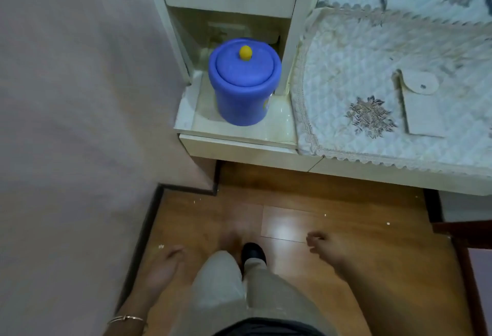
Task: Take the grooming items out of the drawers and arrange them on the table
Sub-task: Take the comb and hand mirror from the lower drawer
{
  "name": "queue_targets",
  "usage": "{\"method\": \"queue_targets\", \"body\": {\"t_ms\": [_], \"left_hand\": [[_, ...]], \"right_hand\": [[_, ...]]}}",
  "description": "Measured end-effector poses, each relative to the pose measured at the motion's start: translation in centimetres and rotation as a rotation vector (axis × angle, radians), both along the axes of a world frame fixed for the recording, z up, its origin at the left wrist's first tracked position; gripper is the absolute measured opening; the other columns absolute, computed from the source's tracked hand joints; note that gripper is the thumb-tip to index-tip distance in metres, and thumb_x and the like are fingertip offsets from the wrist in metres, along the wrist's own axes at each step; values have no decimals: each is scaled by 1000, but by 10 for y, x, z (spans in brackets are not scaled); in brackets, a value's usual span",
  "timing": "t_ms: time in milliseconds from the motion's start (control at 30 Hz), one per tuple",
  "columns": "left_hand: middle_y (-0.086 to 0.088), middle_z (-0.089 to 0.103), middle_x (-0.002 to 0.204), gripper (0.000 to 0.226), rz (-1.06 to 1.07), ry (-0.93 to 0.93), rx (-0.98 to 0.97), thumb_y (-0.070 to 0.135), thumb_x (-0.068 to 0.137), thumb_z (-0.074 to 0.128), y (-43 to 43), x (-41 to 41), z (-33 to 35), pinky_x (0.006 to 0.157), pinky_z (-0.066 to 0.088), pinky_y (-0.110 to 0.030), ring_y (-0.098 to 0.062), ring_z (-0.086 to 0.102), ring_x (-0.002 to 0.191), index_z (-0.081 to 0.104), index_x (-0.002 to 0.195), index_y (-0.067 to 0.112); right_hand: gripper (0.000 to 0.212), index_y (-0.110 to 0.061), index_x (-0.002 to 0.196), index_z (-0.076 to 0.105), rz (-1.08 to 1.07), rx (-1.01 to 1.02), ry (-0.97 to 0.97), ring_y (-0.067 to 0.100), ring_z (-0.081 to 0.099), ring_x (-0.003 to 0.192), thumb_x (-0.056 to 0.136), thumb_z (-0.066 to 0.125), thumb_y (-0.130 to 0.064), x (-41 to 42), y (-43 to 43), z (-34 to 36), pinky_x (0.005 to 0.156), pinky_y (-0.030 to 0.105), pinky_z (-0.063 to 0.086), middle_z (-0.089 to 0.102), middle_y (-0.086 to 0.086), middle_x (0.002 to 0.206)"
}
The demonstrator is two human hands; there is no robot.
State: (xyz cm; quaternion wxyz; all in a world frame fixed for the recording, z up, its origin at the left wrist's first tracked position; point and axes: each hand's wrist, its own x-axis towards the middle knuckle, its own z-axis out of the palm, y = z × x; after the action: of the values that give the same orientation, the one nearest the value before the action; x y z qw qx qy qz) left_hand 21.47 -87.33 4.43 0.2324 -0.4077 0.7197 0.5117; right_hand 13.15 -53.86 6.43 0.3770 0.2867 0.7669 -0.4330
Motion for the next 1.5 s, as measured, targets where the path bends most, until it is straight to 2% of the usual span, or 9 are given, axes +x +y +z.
{"method": "queue_targets", "body": {"t_ms": [167, 300, 467, 567, 700, 933, 1100, 1200, 1500], "left_hand": [[-17, 66, 86, 29, -29, -85, 103, 3, 87, 57, -33, -23, -19, 68, 46, -29, -32, 60, 93, 70, 69, 22], [-5, 62, 100, 9, -217, -172, 120, 16, 88, 57, -53, -58, -14, 86, 48, -36, -26, 57, 100, 63, 85, 21], [-7, 59, 92, 20, -402, -42, 74, -3, 90, 49, -50, -128, -8, 72, 41, -13, -21, 55, 91, 64, 86, 10], [-14, 57, 107, 20, -295, 3, 139, -6, 89, 49, -52, -166, -22, 69, 40, 0, -16, 51, 90, 59, 106, -6], [-6, 59, 101, 24, -137, -44, 307, 13, 92, 50, -42, -204, -39, 86, 44, -32, -18, 54, 94, 51, 116, 16], [-5, 52, 114, 29, 182, -23, 409, 3, 93, 45, -30, -236, -69, 103, 38, -38, -20, 50, 109, 46, 119, 16], [-7, 53, 115, 21, 413, -32, 544, -2, 93, 41, -32, -244, -73, 94, 40, -32, -19, 51, 113, 48, 107, 12], [-5, 57, 108, 20, 428, -25, 580, -2, 93, 43, -30, -241, -69, 95, 40, -32, -19, 52, 111, 51, 84, 14], [-2, 63, 102, 13, 319, -59, 574, 6, 92, 49, -43, -196, -55, 82, 46, -30, -18, 59, 97, 58, 100, 13]], "right_hand": [[20, -2, 110, 53, -164, -55, 47, 13, 51, 70, 92, 48, -8, -29, -23, 11, 56, 20, 36, 55, 14, 99], [25, 1, 113, 54, -293, -26, 3, 13, 52, 68, 91, 51, -11, -30, -53, 9, 57, 24, 36, 57, 5, 81], [25, -3, 112, 55, -328, -57, -35, 11, 53, 70, 91, 52, -14, -45, -96, 4, 59, 24, 39, 57, 1, 83], [24, 0, 111, 56, -359, -71, -2, 18, 56, 83, 92, 49, -14, -64, -112, -1, 81, 41, 47, 58, 8, 97], [29, 3, 116, 53, -467, -100, 33, 32, 57, 104, 94, 45, -14, -97, -121, -11, 102, 48, 39, 59, 21, 109], [32, -10, 126, 45, -863, -256, 90, 21, 52, 103, 94, 43, -11, -151, -114, -47, 98, 36, 39, 54, 6, 117], [38, -13, 135, 37, -1055, -398, 62, 20, 45, 124, 97, 35, -11, -159, -112, -68, 102, 36, 35, 49, 1, 128], [39, -12, 136, 34, -1116, -496, 73, 17, 43, 127, 97, 32, -5, -159, -110, -72, 107, 37, 30, 57, 0, 114], [40, -9, 137, 33, -1017, -511, 49, 24, 40, 130, 97, 36, -7, -108, -107, -55, 112, 43, 29, 43, 10, 140]]}}
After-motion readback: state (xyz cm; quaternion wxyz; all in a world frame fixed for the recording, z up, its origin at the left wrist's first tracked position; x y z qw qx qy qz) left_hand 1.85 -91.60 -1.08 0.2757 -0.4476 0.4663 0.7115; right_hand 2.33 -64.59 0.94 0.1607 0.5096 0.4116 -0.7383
